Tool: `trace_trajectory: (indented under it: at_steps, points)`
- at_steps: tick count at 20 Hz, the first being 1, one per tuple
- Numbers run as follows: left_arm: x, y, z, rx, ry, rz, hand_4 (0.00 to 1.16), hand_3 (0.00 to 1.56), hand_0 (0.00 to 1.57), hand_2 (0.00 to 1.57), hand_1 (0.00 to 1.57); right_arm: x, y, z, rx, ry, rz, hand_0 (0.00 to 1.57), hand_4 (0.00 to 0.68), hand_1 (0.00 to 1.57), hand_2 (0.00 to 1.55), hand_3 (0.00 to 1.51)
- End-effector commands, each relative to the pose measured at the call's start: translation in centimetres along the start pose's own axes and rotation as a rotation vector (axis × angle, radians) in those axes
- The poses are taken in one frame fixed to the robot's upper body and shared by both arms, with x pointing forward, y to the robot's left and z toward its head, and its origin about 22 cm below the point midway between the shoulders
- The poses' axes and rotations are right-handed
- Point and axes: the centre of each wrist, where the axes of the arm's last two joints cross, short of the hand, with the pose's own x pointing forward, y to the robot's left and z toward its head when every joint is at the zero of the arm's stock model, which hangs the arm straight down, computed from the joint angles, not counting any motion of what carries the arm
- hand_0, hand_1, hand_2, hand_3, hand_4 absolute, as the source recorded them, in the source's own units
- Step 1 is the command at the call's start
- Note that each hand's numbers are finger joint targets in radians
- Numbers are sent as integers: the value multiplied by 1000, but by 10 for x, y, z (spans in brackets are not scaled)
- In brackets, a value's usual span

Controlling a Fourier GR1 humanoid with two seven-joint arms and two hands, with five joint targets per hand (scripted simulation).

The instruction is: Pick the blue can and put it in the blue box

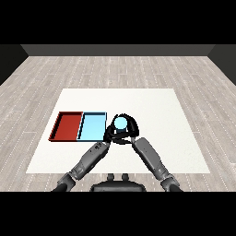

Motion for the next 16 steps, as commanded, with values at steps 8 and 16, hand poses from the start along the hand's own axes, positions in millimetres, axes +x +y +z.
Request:
trace_trajectory:
  at_steps: [8,16]
  points:
    - [-2,-23,0,-1,-9,-8,0,0,0,0,0,-11,17,6,27,12,13,1461,535,1461,1461,1370]
    - [-4,-15,-4,36,37,-51,0,0,0,0,0,-6,29,9,74,-6,-28,1446,497,1446,1447,1363]
